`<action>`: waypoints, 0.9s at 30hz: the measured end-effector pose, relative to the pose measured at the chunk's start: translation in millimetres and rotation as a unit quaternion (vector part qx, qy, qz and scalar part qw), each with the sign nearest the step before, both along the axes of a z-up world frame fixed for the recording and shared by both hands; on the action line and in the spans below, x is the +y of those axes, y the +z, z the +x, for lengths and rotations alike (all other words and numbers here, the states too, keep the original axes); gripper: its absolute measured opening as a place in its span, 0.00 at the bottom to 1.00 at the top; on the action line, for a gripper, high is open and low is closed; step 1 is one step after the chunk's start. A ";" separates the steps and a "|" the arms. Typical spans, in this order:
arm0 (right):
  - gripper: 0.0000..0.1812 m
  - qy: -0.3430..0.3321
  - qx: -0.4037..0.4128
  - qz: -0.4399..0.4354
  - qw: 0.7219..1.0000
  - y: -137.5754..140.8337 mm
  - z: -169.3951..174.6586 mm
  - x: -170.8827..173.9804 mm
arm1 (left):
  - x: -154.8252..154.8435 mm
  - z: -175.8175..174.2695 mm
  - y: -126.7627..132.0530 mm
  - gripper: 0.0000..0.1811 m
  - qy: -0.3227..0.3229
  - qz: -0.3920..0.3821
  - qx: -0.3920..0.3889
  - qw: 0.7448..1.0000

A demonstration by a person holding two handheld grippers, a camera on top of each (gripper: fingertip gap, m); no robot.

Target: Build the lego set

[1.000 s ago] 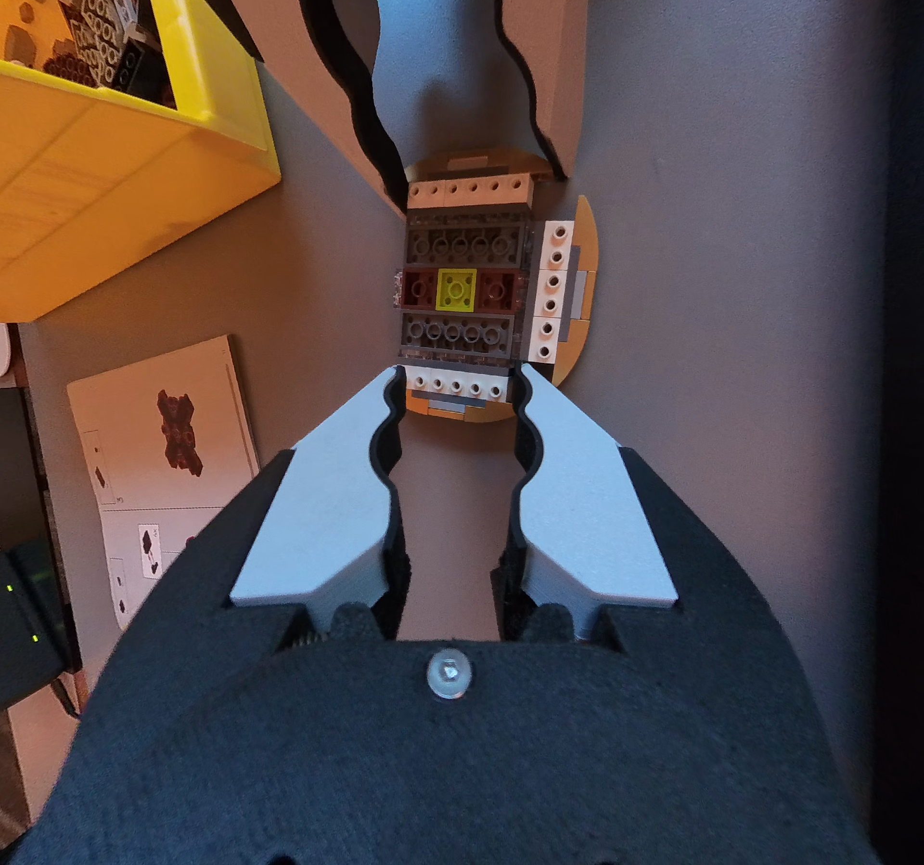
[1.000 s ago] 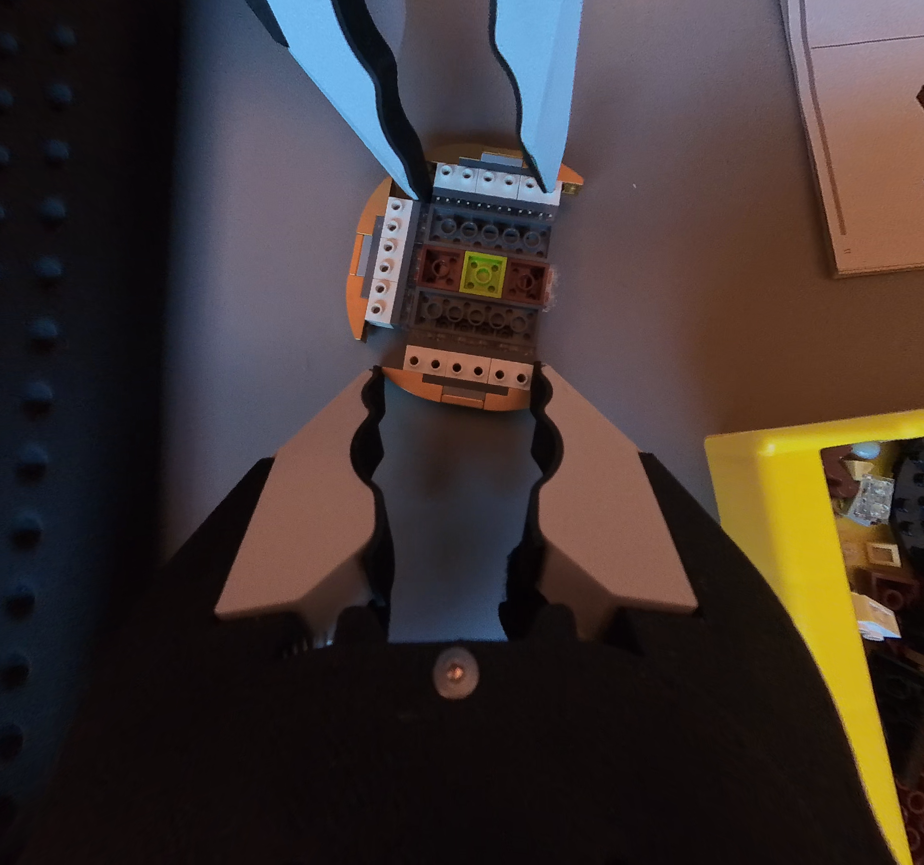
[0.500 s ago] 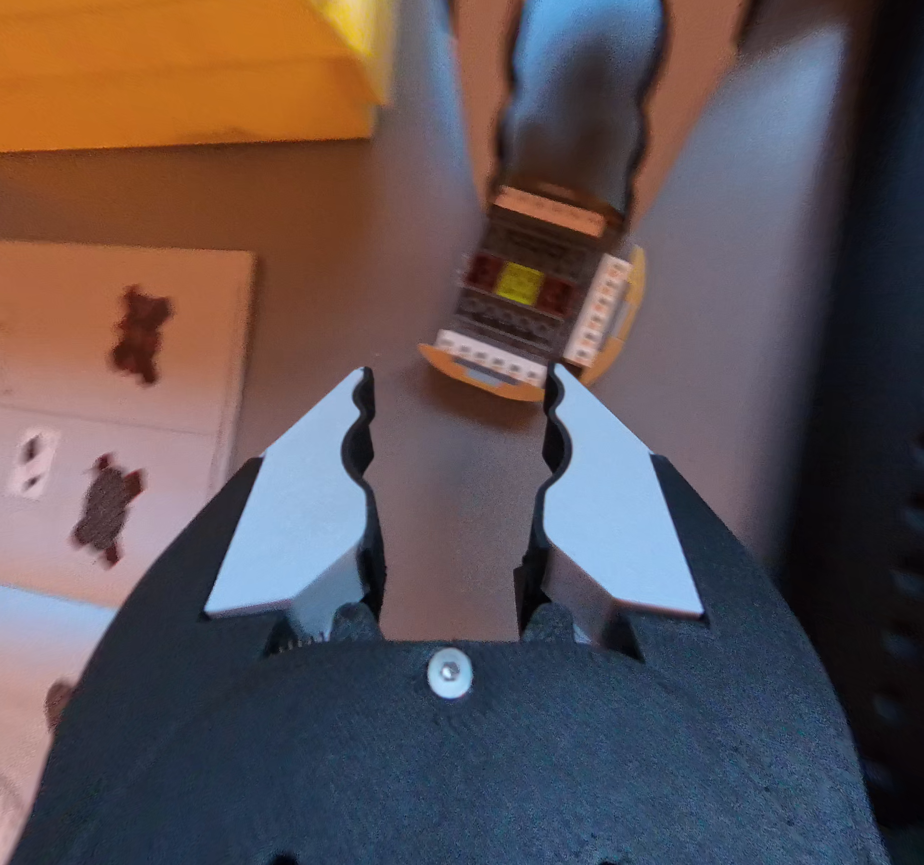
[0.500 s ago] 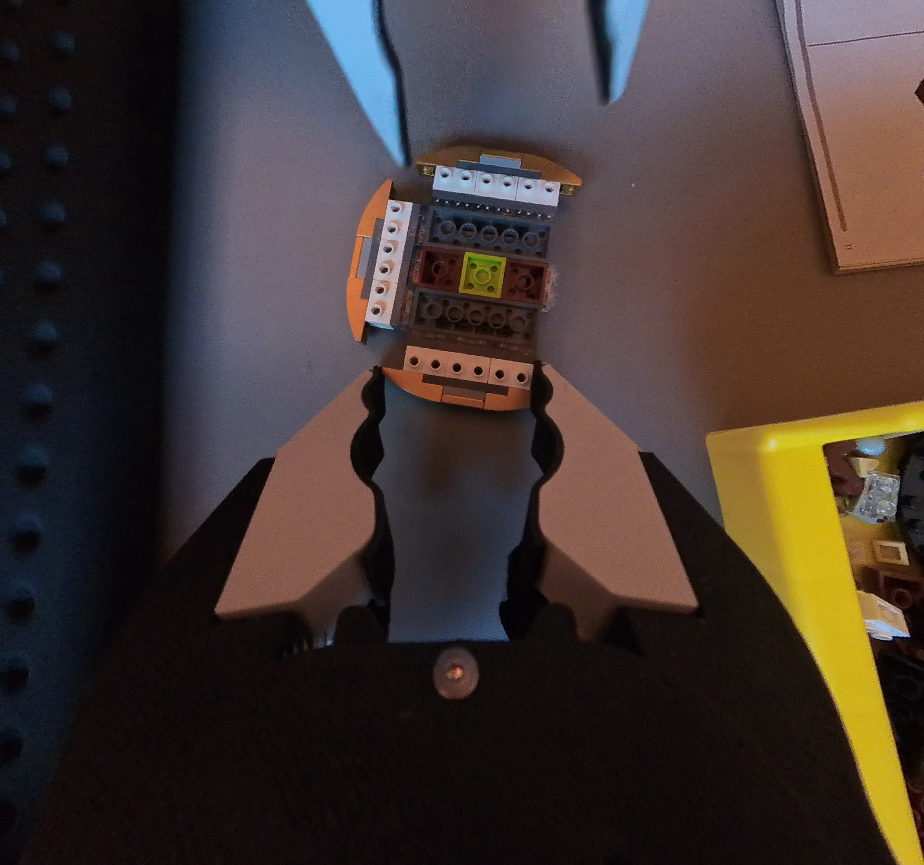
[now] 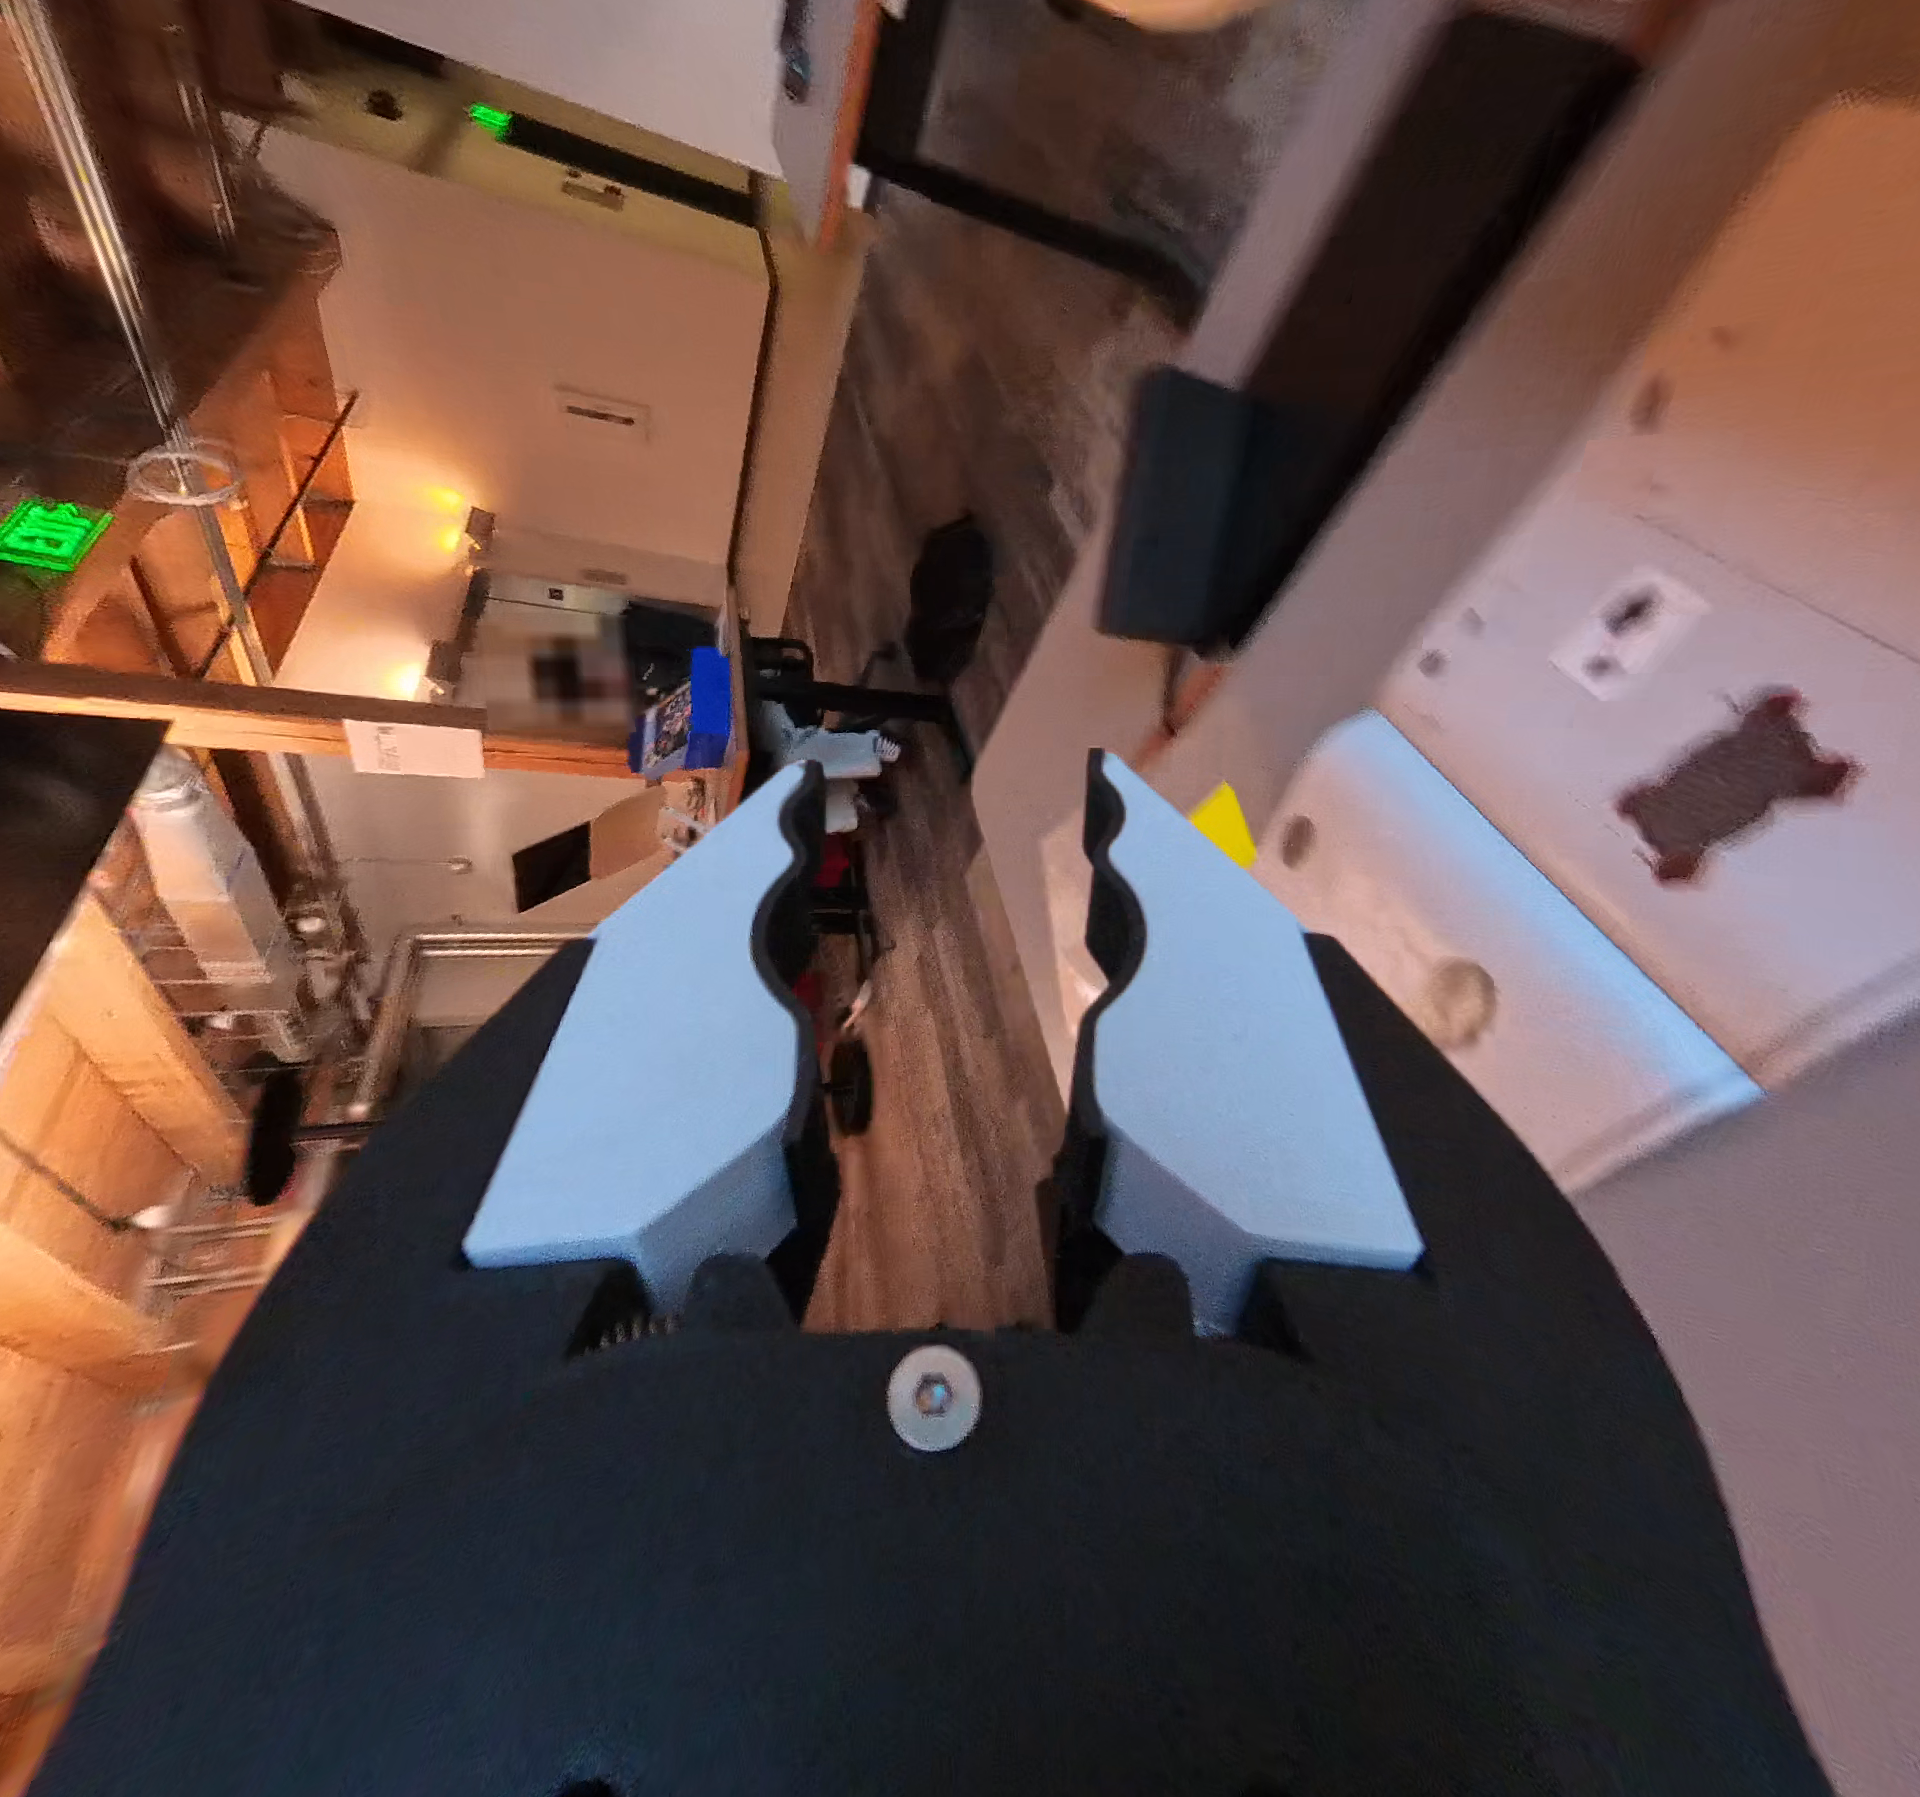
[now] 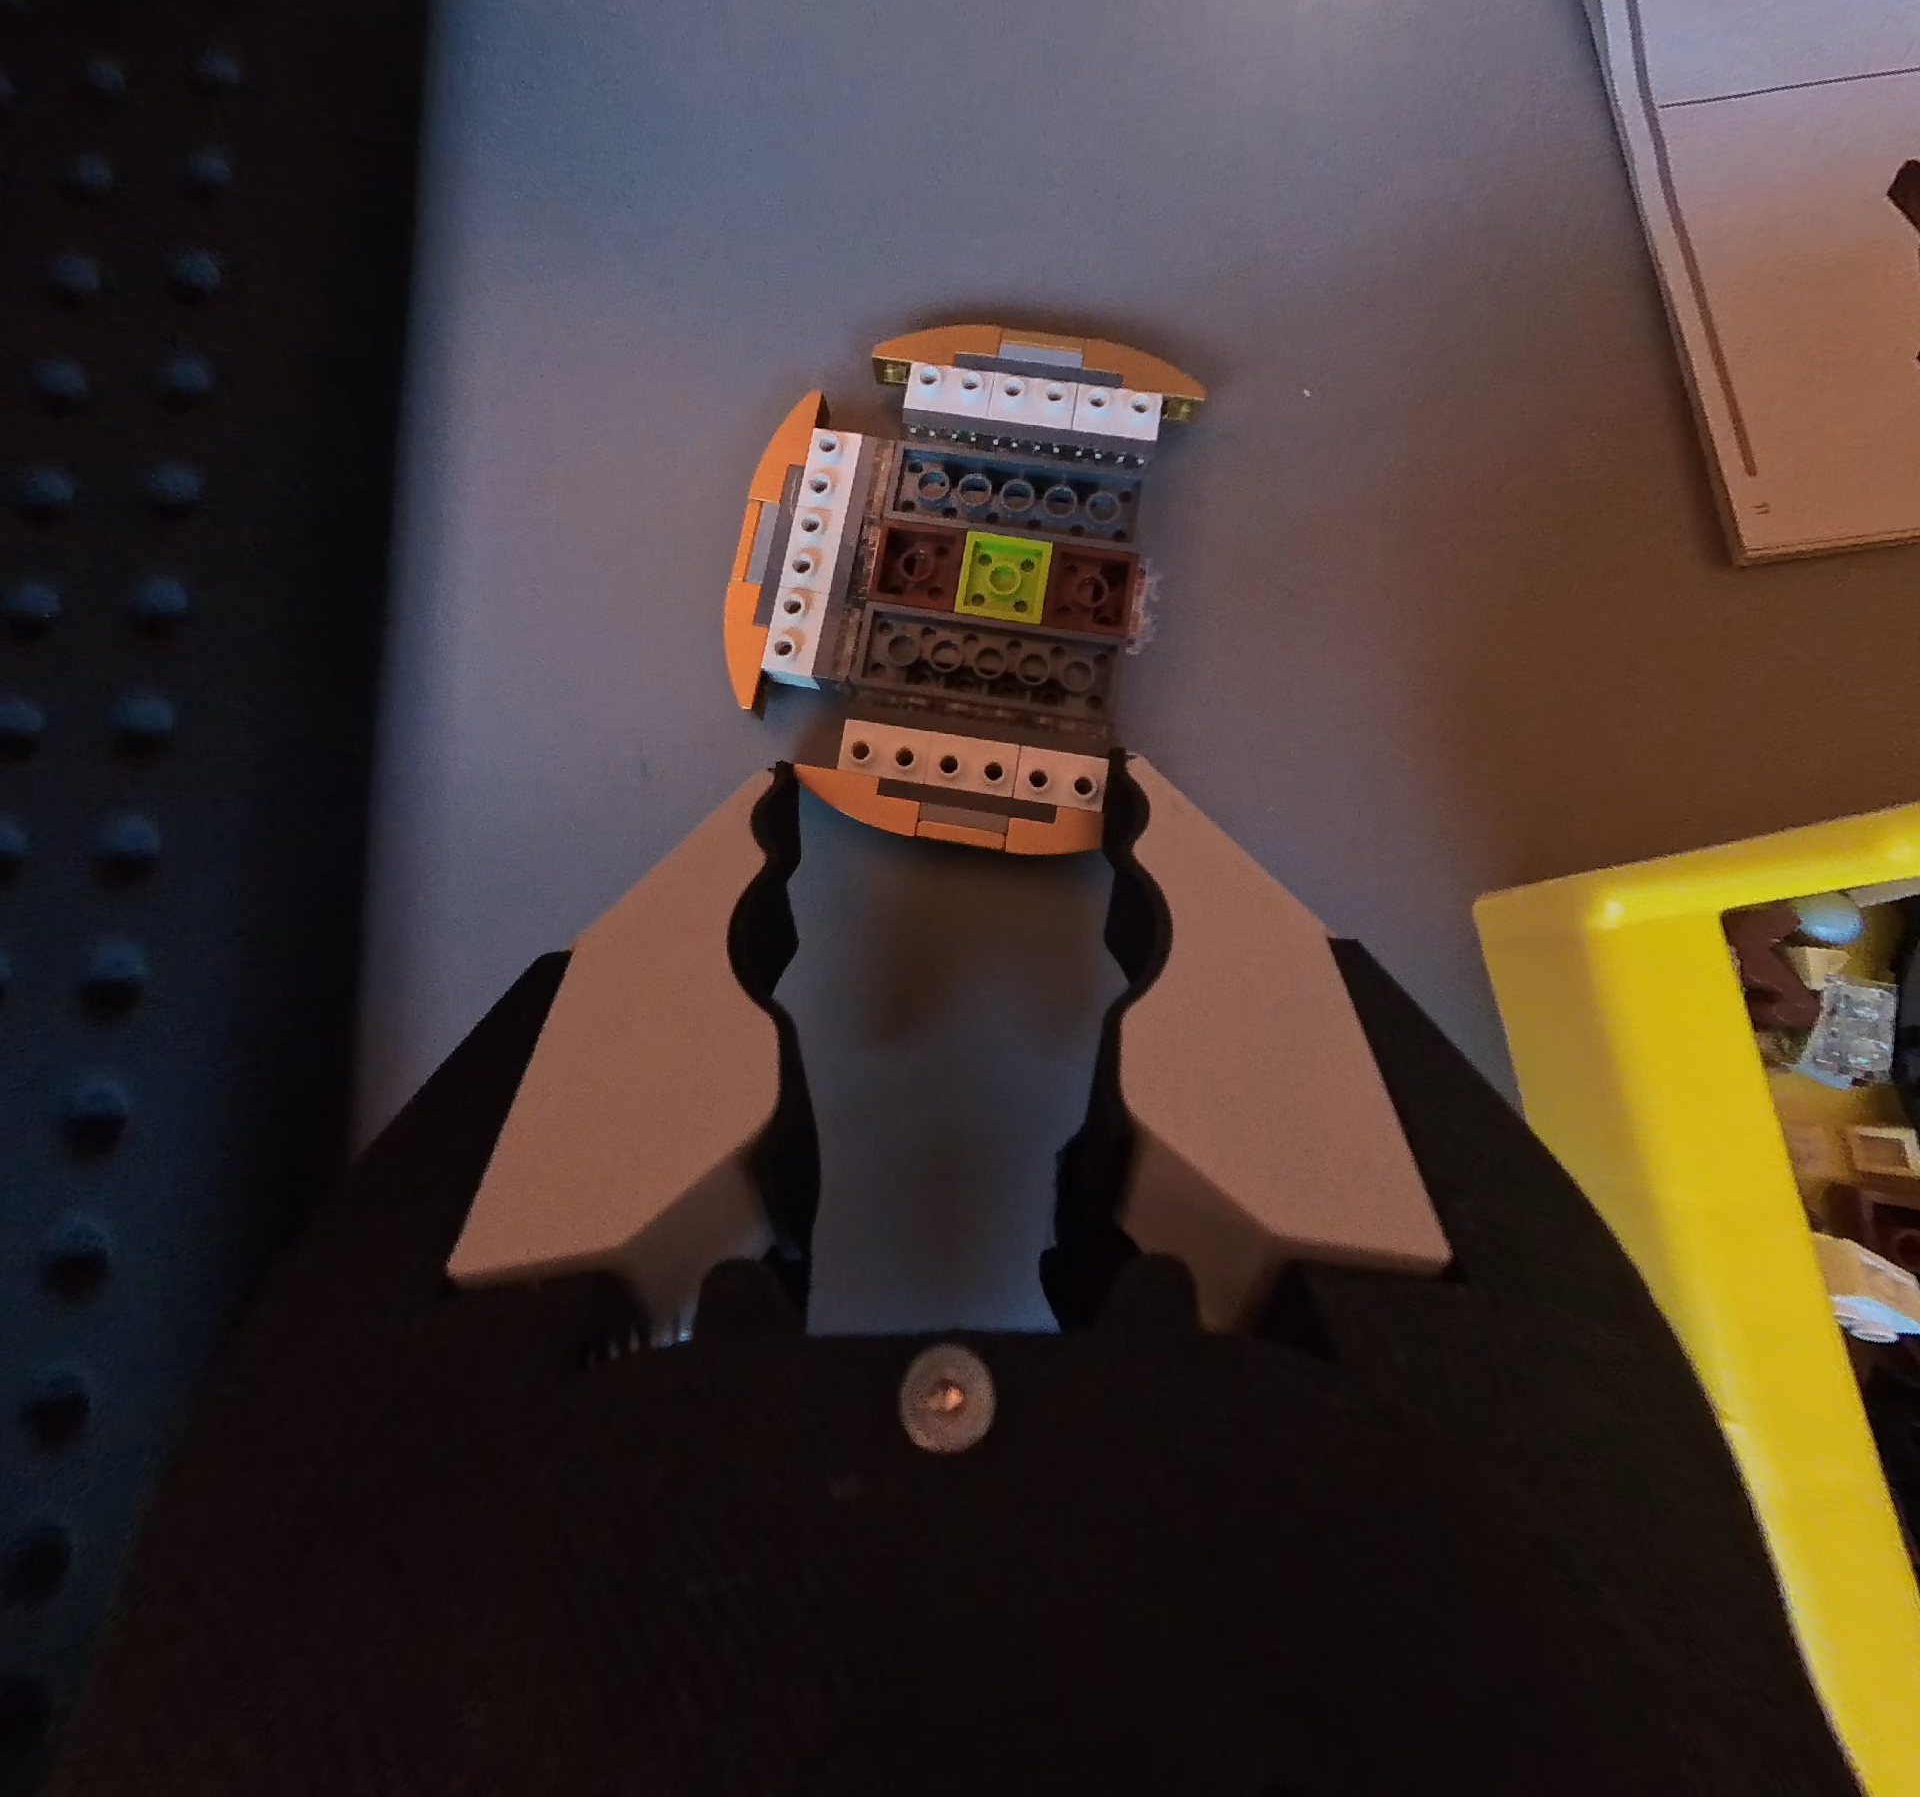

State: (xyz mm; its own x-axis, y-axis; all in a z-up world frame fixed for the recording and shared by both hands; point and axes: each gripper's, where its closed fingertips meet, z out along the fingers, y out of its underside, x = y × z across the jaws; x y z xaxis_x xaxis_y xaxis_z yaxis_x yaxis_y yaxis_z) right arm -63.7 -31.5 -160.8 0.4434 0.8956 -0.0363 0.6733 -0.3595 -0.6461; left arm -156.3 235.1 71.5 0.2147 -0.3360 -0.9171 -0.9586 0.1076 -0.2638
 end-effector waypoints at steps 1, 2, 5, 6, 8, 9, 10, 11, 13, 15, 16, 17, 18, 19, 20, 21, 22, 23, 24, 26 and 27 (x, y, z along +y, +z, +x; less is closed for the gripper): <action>0.32 0.000 0.000 0.001 1.000 0.0 0.0 0.1 | 5.1 2.3 29.2 0.27 -0.007 -0.006 -0.034 0.999; 0.32 0.000 -0.001 0.002 1.000 -0.1 0.0 0.1 | 9.3 5.2 57.3 0.28 -0.016 -0.021 -0.078 0.997; 0.32 -0.001 0.001 0.003 1.000 0.0 -0.5 0.3 | 19.0 21.5 154.2 0.24 -0.072 -0.075 -0.271 0.957; 0.32 -0.001 0.002 0.004 1.000 0.0 -0.6 0.4 | 16.3 28.4 181.9 0.24 -0.099 -0.106 -0.328 0.933; 0.32 -0.001 0.005 0.004 1.000 0.0 -0.6 0.4 | -5.8 45.2 223.5 0.21 -0.171 -0.145 -0.384 0.896; 0.32 -0.002 0.007 0.004 1.000 0.1 -0.7 0.4 | -18.9 50.8 232.1 0.17 -0.193 -0.128 -0.371 0.899; 0.32 -0.003 0.008 0.004 1.000 0.2 -0.7 0.4 | -27.5 52.6 232.8 0.15 -0.194 -0.084 -0.331 0.920; 0.32 -0.004 0.008 0.005 1.000 0.1 -0.7 0.4 | -32.4 52.3 228.9 0.12 -0.180 -0.023 -0.274 0.944; 0.32 -0.003 0.007 0.006 1.000 0.2 -0.9 0.6 | -39.3 56.8 206.9 0.02 -0.148 0.079 -0.119 0.979; 0.32 -0.004 0.011 0.006 1.000 0.2 -1.2 0.7 | -40.2 64.2 167.3 0.02 -0.102 0.097 0.017 0.990; 0.32 -0.005 0.013 0.007 1.000 0.3 -1.3 0.8 | -40.9 67.7 147.3 0.03 -0.085 0.097 0.074 0.989; 0.32 -0.006 0.015 0.007 1.000 0.3 -1.4 0.8 | -42.3 70.4 130.7 0.03 -0.076 0.106 0.129 0.983; 0.32 -0.007 0.016 0.007 1.000 0.3 -1.4 0.8 | -44.3 73.2 118.9 0.03 -0.072 0.127 0.179 0.973; 0.32 -0.008 0.017 0.008 1.000 0.4 -1.5 0.8 | -46.8 75.5 109.4 0.02 -0.071 0.148 0.223 0.961; 0.32 -0.008 0.017 0.008 1.000 0.4 -1.5 0.8 | -49.8 76.9 99.7 0.01 -0.071 0.158 0.256 0.951; 0.32 -0.009 0.017 0.009 1.000 0.3 -1.5 0.8 | -52.9 78.3 91.4 0.01 -0.073 0.160 0.274 0.945; 0.32 -0.009 0.017 0.009 1.000 0.3 -1.5 0.9 | -55.9 80.1 84.4 0.01 -0.077 0.157 0.281 0.944; 0.32 -0.009 0.018 0.009 1.000 0.3 -1.6 0.8 | -58.2 80.9 78.7 0.01 -0.081 0.151 0.286 0.943; 0.32 -0.010 0.019 0.009 1.000 0.3 -1.6 0.9 | -59.1 80.3 74.9 0.01 -0.081 0.144 0.287 0.943; 0.32 -0.011 0.021 0.009 1.000 0.3 -1.7 0.9 | -58.5 77.6 70.4 0.03 -0.076 0.128 0.279 0.949; 0.32 -0.012 0.021 0.009 1.000 0.4 -1.6 0.9 | -58.5 75.8 65.9 0.03 -0.076 0.112 0.271 0.953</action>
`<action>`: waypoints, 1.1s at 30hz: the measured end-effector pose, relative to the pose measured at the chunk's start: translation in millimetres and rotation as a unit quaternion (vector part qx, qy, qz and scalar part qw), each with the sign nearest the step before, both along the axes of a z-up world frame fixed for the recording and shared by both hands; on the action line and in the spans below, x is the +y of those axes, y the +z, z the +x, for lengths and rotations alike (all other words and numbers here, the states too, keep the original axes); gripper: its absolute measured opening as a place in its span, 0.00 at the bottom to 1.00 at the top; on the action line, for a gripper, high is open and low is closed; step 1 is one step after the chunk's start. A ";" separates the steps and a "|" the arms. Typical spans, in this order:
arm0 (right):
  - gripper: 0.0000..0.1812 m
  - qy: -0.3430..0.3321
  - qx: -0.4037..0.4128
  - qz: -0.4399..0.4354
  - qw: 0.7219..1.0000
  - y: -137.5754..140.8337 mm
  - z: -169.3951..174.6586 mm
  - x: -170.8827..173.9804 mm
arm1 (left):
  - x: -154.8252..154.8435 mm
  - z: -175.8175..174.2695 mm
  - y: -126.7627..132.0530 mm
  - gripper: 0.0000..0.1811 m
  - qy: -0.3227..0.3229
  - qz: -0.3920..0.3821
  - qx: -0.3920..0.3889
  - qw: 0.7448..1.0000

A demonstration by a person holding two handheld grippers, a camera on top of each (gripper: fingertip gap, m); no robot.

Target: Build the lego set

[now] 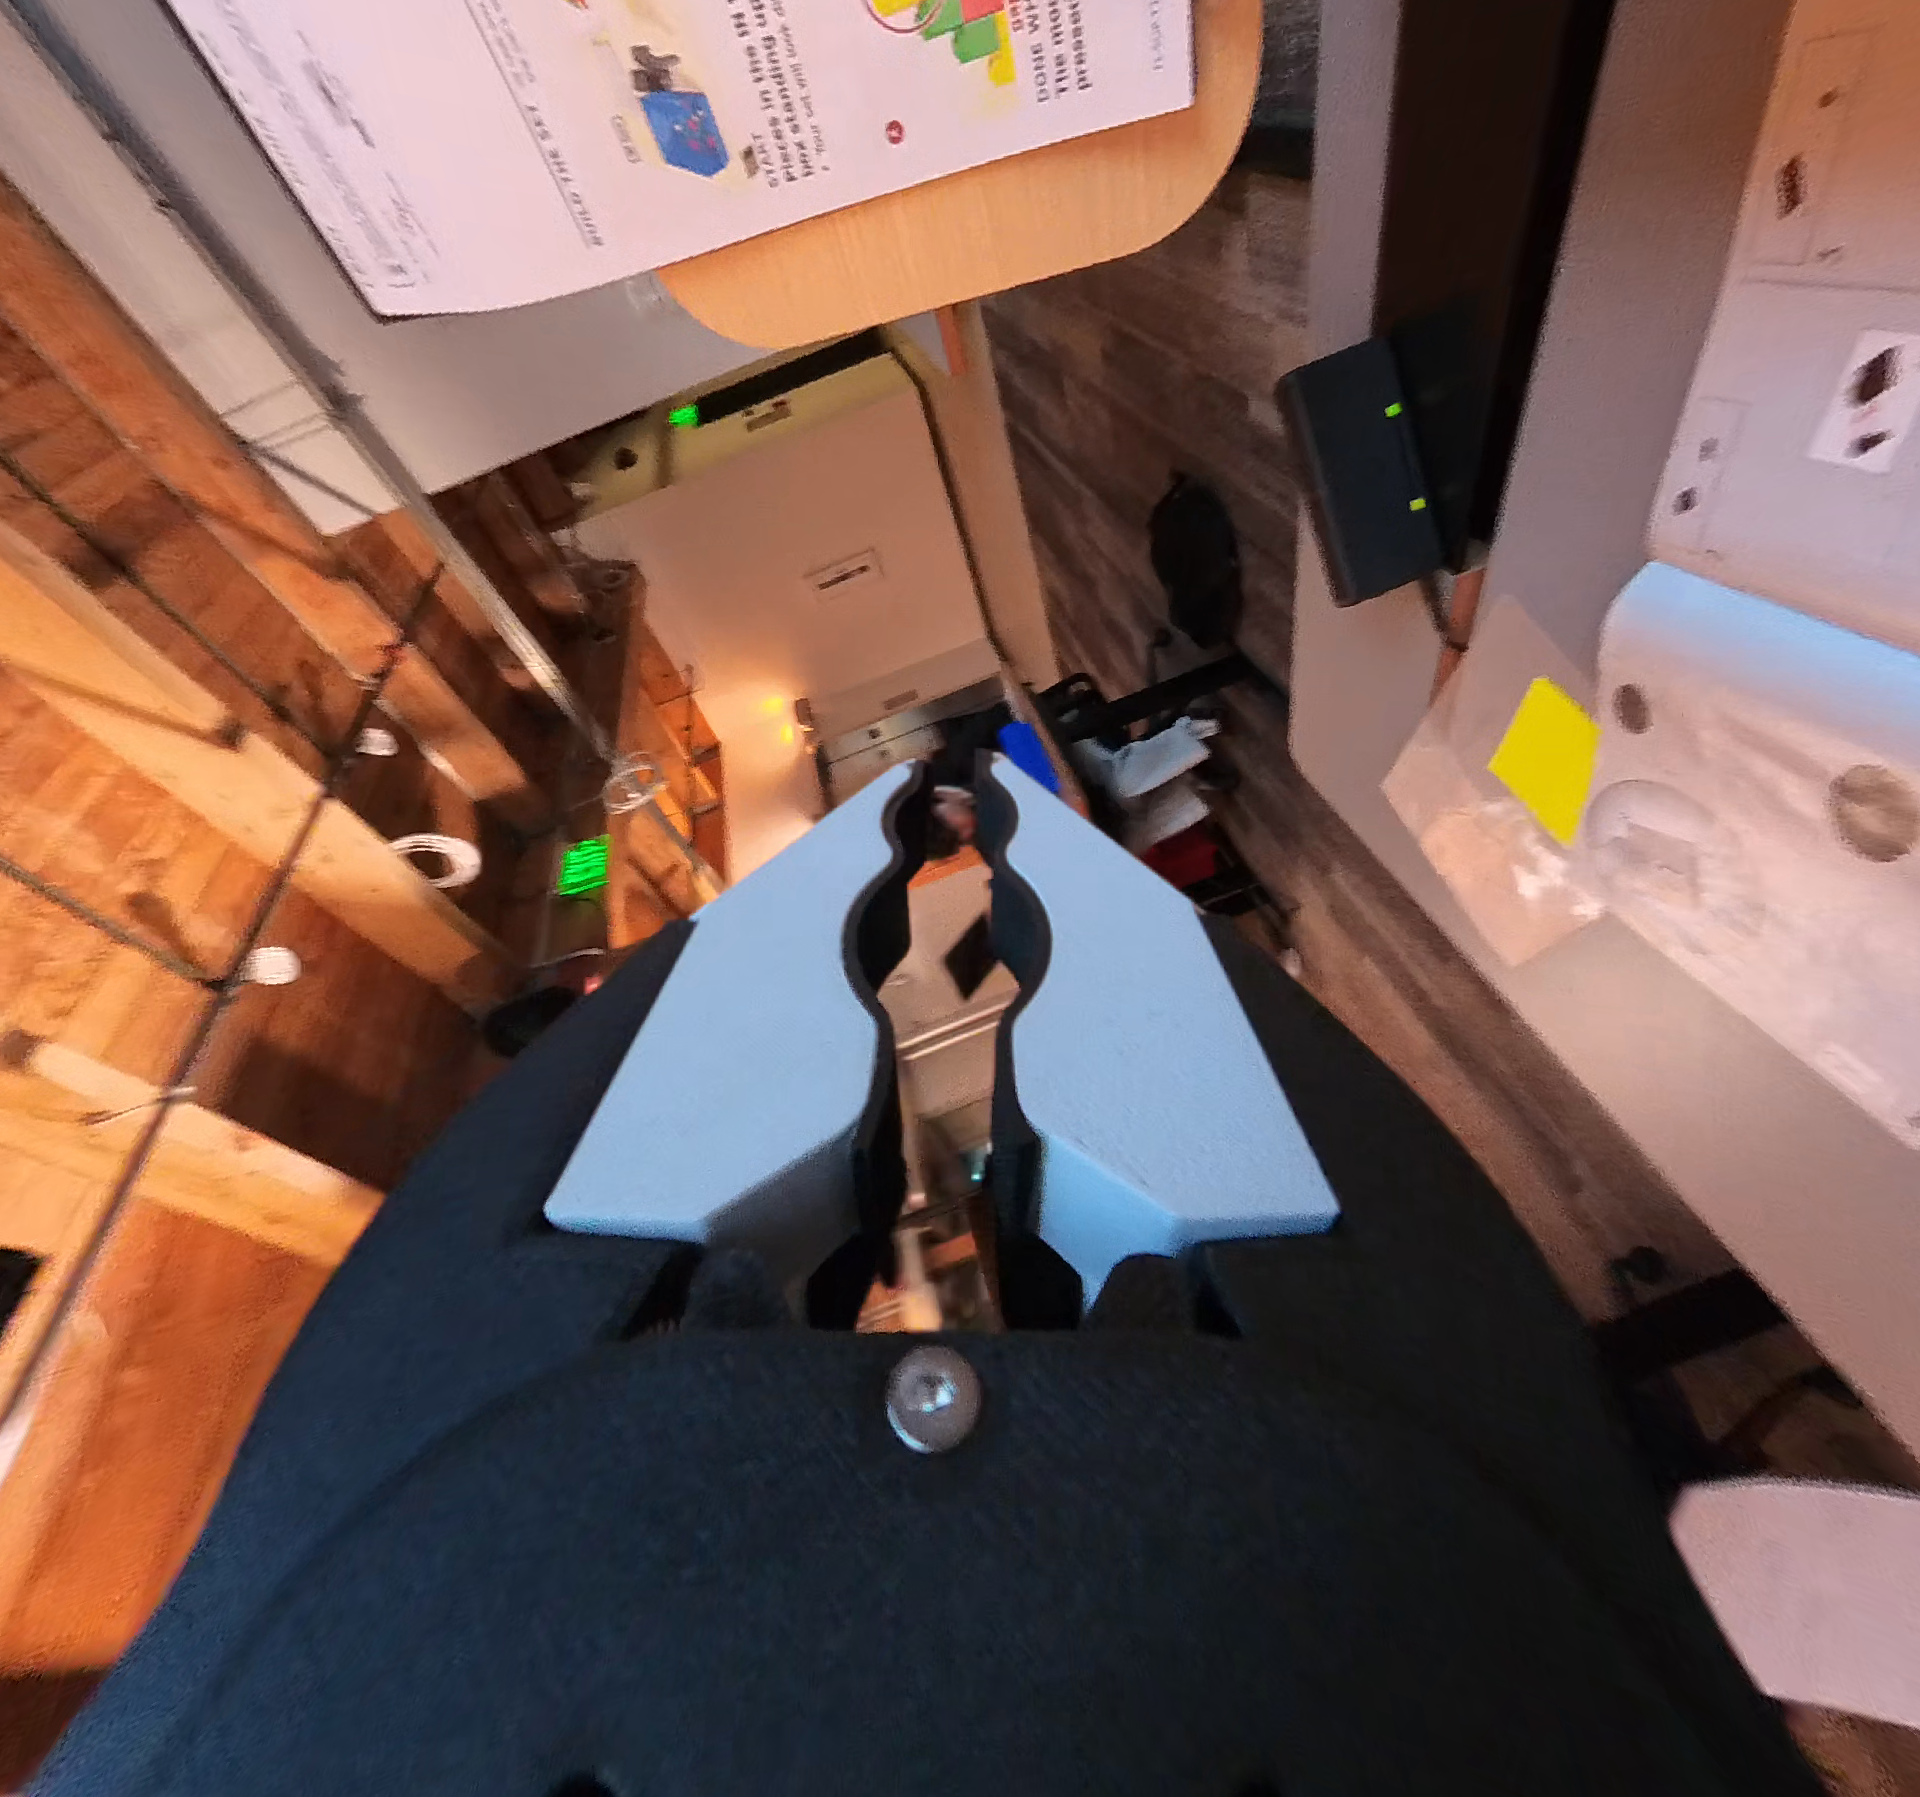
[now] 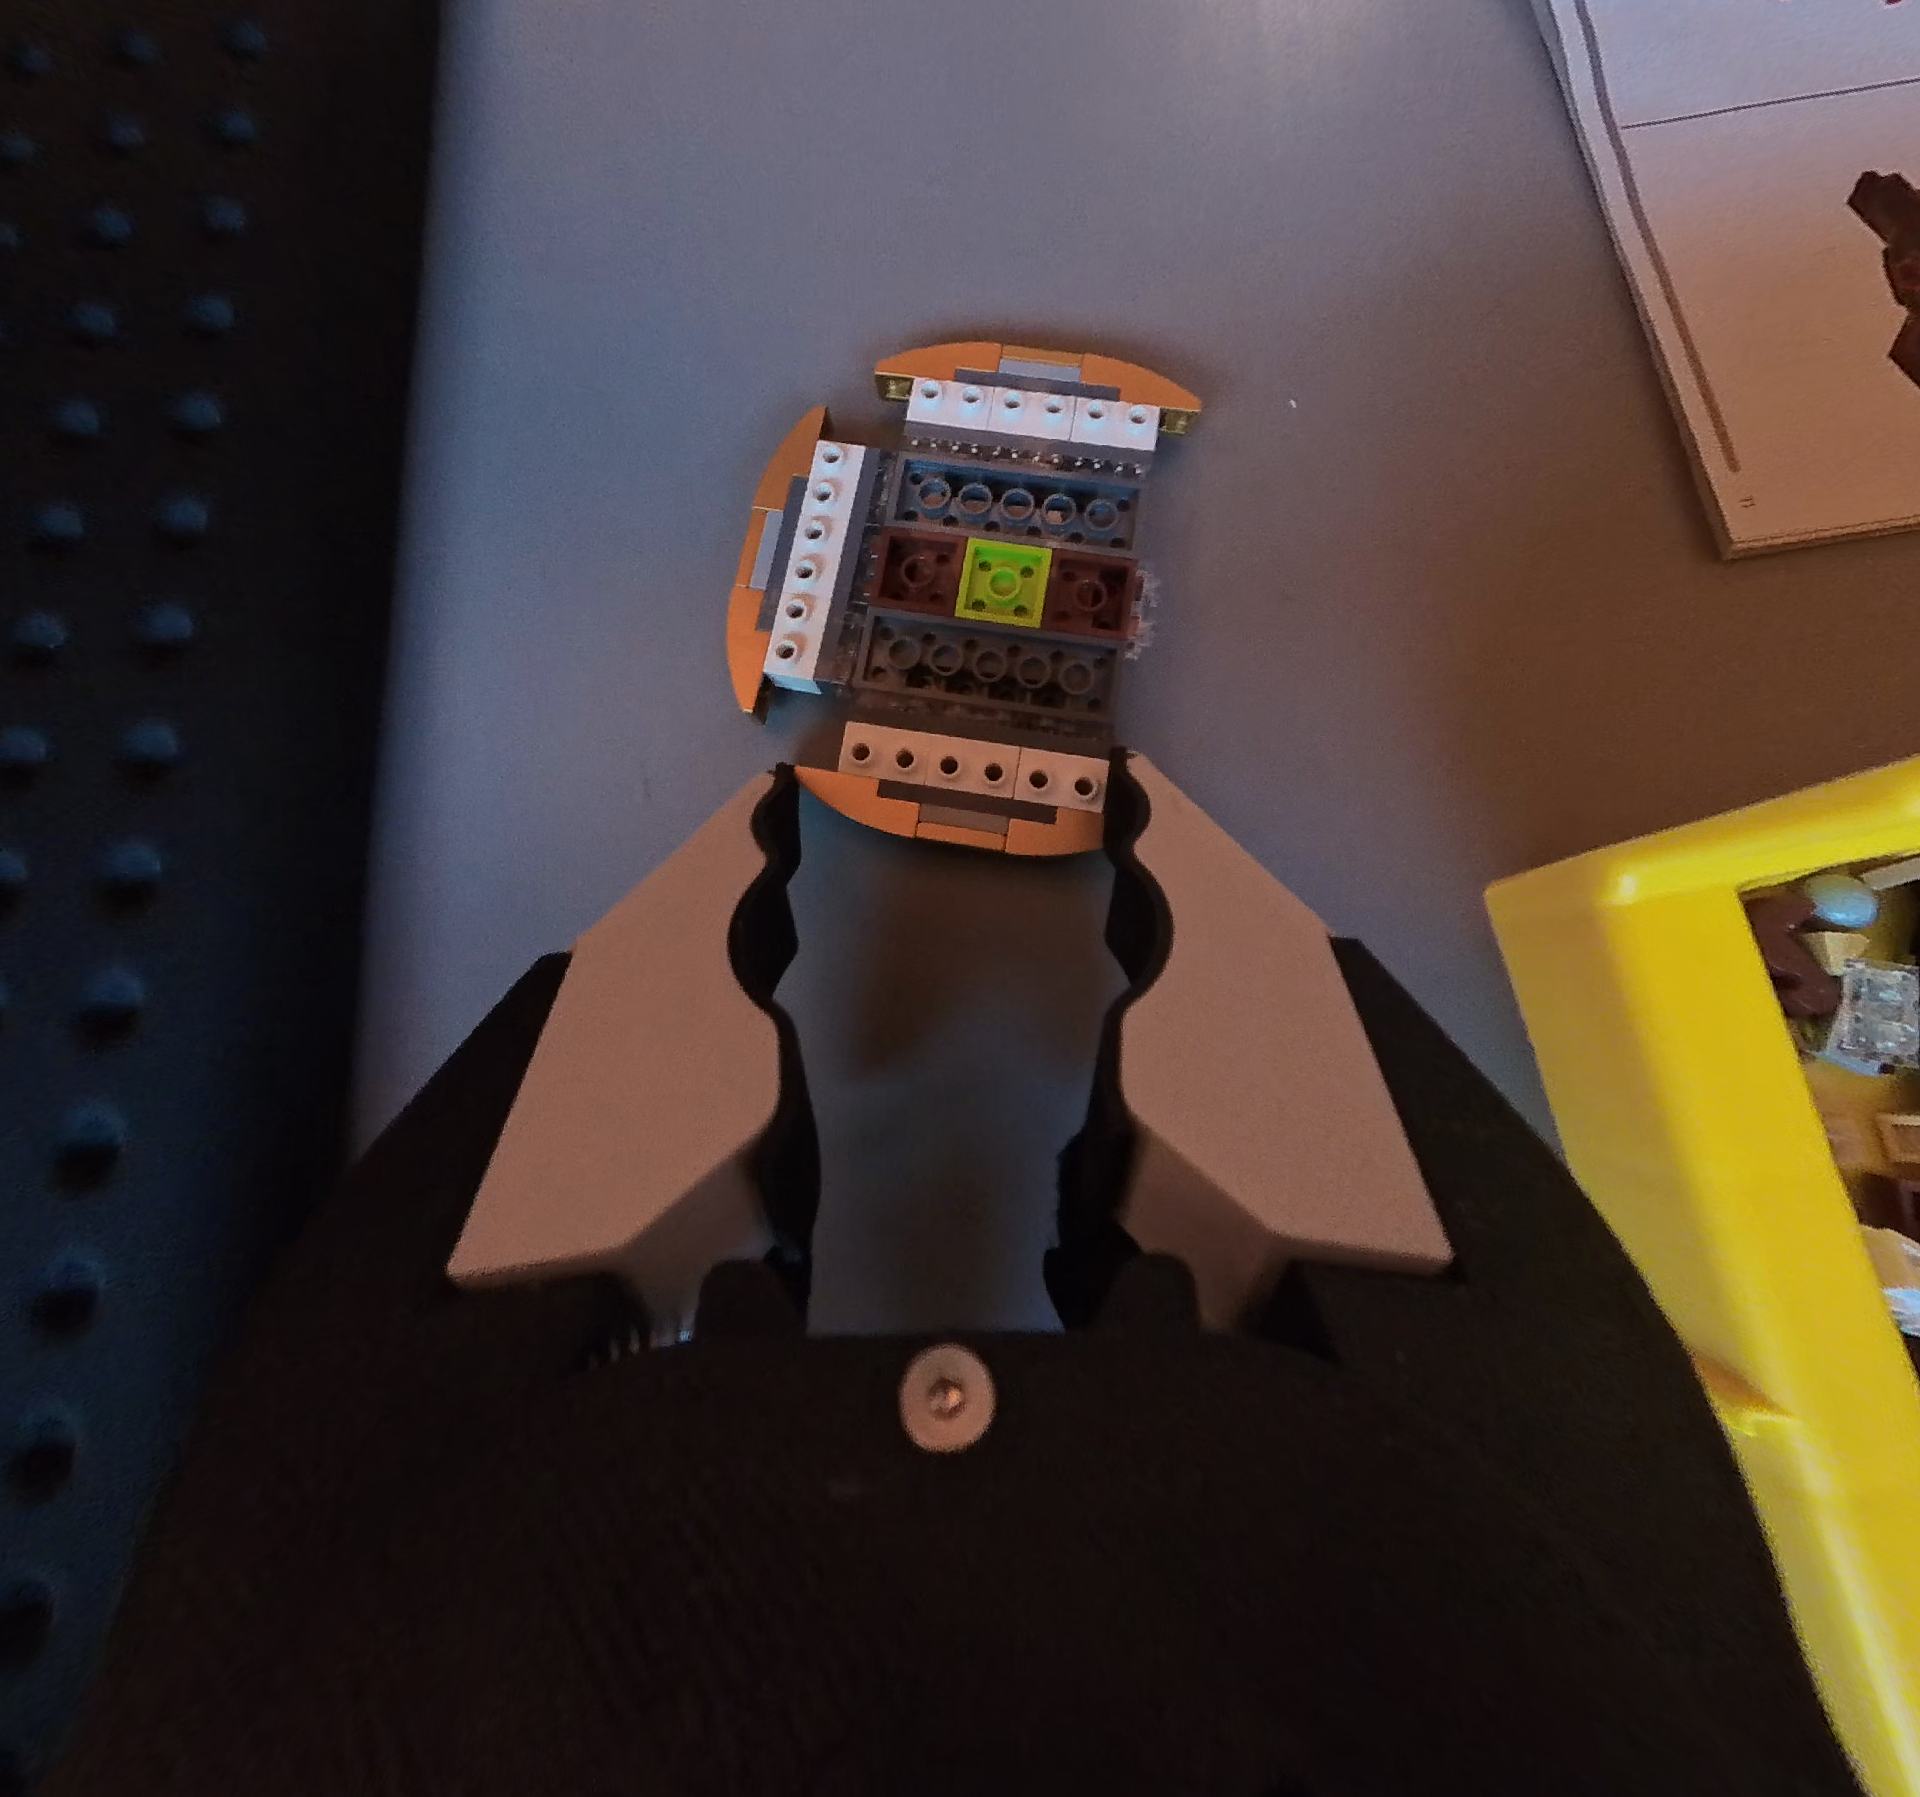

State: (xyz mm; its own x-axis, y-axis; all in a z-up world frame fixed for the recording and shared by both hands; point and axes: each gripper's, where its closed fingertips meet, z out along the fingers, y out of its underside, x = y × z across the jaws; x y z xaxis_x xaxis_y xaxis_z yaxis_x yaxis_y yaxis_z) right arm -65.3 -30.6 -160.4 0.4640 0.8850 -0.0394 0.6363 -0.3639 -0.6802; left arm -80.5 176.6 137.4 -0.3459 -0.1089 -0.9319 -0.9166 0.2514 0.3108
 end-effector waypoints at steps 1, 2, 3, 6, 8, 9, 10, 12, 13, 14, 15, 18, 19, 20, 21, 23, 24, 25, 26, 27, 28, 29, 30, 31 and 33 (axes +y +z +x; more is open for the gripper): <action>0.32 -0.003 0.000 -0.001 1.000 0.0 -0.1 0.0 | -0.7 -2.8 -7.3 0.05 0.007 -0.027 -0.018 0.999; 0.32 -0.010 0.002 -0.005 1.000 0.3 -0.3 -0.1 | -4.1 -6.2 -20.9 0.08 0.014 -0.078 -0.049 0.996; 0.32 -0.021 0.004 -0.014 1.000 0.8 -0.4 -0.4 | -12.5 -8.6 -39.9 0.10 0.018 -0.152 -0.093 0.984; 0.33 -0.054 0.008 -0.062 0.997 3.6 -0.9 -6.5 | -61.8 -4.1 -87.4 0.15 -0.029 -0.377 -0.256 0.890; 0.33 -0.044 0.005 -0.095 0.994 5.0 -2.7 -16.6 | -97.8 -10.7 -115.6 0.27 -0.037 -0.492 -0.338 0.802; 0.32 -0.042 0.004 -0.103 0.994 5.2 -1.8 -18.9 | -112.9 -15.5 -131.8 0.33 -0.032 -0.530 -0.365 0.764; 0.31 -0.044 0.005 -0.106 0.993 5.2 -0.3 -19.3 | -128.2 -18.0 -149.2 0.36 -0.034 -0.561 -0.382 0.734; 0.29 -0.048 0.015 -0.118 0.992 5.9 1.5 -20.1 | -154.0 -17.8 -184.6 0.43 -0.031 -0.599 -0.394 0.696; 0.29 -0.052 0.022 -0.130 0.990 6.6 2.3 -21.0 | -165.0 -15.6 -201.7 0.46 -0.022 -0.615 -0.391 0.684; 0.28 -0.057 0.029 -0.142 0.988 7.5 2.9 -21.2 | -175.0 -12.2 -218.1 0.49 -0.012 -0.630 -0.382 0.676; 0.28 -0.061 0.036 -0.155 0.985 8.4 3.2 -22.0 | -181.6 -9.1 -233.6 0.52 -0.002 -0.640 -0.369 0.674; 0.24 -0.066 0.045 -0.186 0.979 9.6 4.7 -26.5 | -193.2 2.6 -268.5 0.59 0.027 -0.674 -0.342 0.654; 0.22 -0.066 0.046 -0.193 0.978 9.8 4.9 -27.9 | -195.3 5.8 -275.7 0.61 0.036 -0.686 -0.335 0.645; 0.22 -0.067 0.051 -0.201 0.976 10.7 4.3 -29.3 | -197.3 7.8 -281.0 0.64 0.044 -0.695 -0.326 0.640; 0.22 -0.066 0.058 -0.212 0.973 11.9 2.8 -31.6 | -200.0 8.8 -285.0 0.66 0.049 -0.702 -0.315 0.637; 0.19 -0.054 0.075 -0.242 0.966 14.7 -1.0 -39.7 | -206.0 9.5 -291.1 0.69 0.045 -0.702 -0.298 0.645; 0.18 -0.045 0.071 -0.251 0.964 13.0 -0.7 -43.1 | -207.0 8.4 -294.8 0.71 0.041 -0.692 -0.288 0.661; 0.16 -0.045 0.068 -0.253 0.964 11.0 0.9 -42.6 | -206.0 5.6 -300.3 0.73 0.041 -0.675 -0.273 0.684; 0.15 -0.047 0.063 -0.250 0.965 8.6 4.1 -40.4 | -204.8 3.2 -305.8 0.74 0.041 -0.657 -0.259 0.707; 0.14 -0.049 0.059 -0.246 0.966 6.8 7.4 -38.1 | -205.9 3.5 -308.7 0.76 0.037 -0.648 -0.251 0.718; 0.14 -0.050 0.060 -0.243 0.967 6.4 10.2 -36.1 | -209.0 5.8 -307.1 0.72 0.028 -0.650 -0.252 0.716; 0.13 -0.051 0.065 -0.241 0.967 7.4 12.4 -34.0 | -207.6 7.6 -305.4 0.71 0.022 -0.644 -0.256 0.721; 0.13 -0.057 0.074 -0.240 0.966 9.6 14.1 -30.9 | -205.7 9.0 -304.2 0.70 0.015 -0.637 -0.258 0.726; 0.13 -0.063 0.087 -0.239 0.965 12.9 15.2 -27.5 | -207.1 10.7 -303.3 0.67 0.007 -0.640 -0.258 0.724; 0.12 -0.075 0.117 -0.240 0.961 20.2 15.8 -21.5 | -213.6 14.6 -303.0 0.59 -0.011 -0.655 -0.255 0.712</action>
State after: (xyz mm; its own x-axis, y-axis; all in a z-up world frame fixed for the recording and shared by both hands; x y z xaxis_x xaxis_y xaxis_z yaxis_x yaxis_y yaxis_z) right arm -49.5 -52.1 -140.2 0.5129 0.6627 -0.5458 0.4029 -0.7472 -0.5286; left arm -66.0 -37.0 -165.6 -0.0145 -0.9990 -0.0415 -0.8178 0.0357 -0.5744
